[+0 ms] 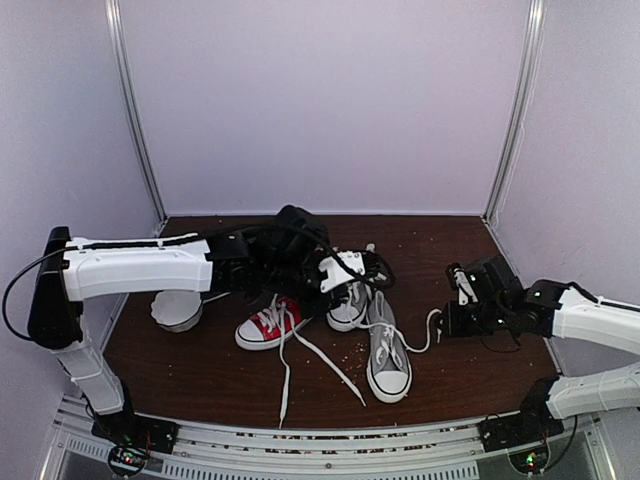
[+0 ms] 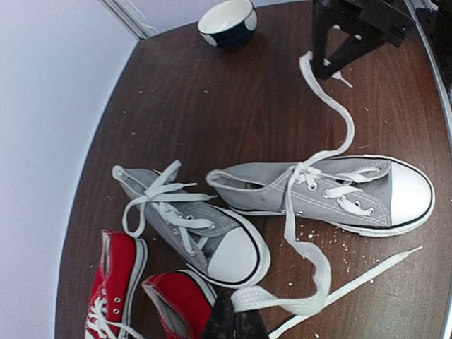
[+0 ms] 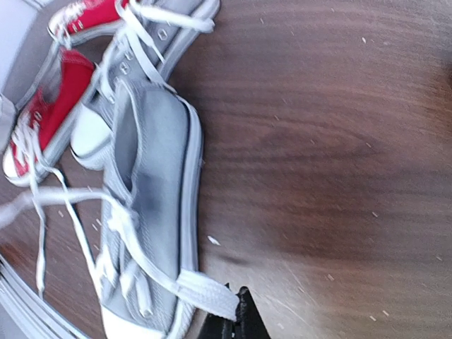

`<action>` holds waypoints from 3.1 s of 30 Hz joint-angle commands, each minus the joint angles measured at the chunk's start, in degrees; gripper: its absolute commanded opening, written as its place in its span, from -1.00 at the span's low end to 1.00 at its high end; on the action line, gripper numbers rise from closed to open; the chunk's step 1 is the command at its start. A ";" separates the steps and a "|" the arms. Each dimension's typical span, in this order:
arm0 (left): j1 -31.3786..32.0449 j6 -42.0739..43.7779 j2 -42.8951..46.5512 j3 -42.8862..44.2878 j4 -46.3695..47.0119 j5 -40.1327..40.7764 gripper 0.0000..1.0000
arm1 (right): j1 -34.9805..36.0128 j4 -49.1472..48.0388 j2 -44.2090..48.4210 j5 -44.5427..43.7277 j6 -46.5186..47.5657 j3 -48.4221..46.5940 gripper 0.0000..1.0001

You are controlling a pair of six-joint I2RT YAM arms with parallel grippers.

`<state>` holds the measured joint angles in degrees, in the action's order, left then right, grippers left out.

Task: Tie the shoes
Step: Adjust the shoe at the center of the board, then place the half-tied shoelace at the center of the board, then pass from the left arm to the right, then fold the half-tied shoelace.

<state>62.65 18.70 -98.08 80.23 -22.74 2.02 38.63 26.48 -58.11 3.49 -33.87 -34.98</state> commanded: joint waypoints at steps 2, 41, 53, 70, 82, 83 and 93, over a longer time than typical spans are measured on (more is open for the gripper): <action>-0.09 -1.10 4.85 -0.69 3.14 3.82 -1.00 | -0.75 22.46 -2.57 -0.02 8.18 -7.98 -0.72; -0.10 -2.50 8.80 -1.15 7.63 5.96 -1.00 | 4.31 -31.46 -19.80 19.27 40.21 -6.84 -0.60; -0.13 -2.09 9.64 -1.93 7.10 6.85 -1.00 | 3.14 -29.82 -18.40 19.49 39.95 -6.26 -0.88; 5.73 5.87 -10.82 -6.41 16.72 -6.40 -1.00 | 1.09 -27.97 -15.81 21.50 26.51 -4.35 -1.00; 5.00 7.48 -7.92 -15.26 28.81 -16.44 -0.09 | 0.58 -27.73 -14.19 21.39 24.64 -2.40 -1.00; 4.53 8.11 -7.09 -16.33 28.67 -18.34 -0.05 | 0.49 -27.44 -14.30 21.67 24.93 -2.57 -1.00; -6.23 -2.40 -5.87 -18.56 43.67 -26.78 -0.45 | -0.25 -28.37 -13.07 22.09 27.27 -2.39 -1.00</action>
<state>60.69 22.33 -103.92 61.63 7.88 -18.85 38.98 -1.02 -72.44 25.08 -7.79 -37.60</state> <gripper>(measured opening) 0.288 0.007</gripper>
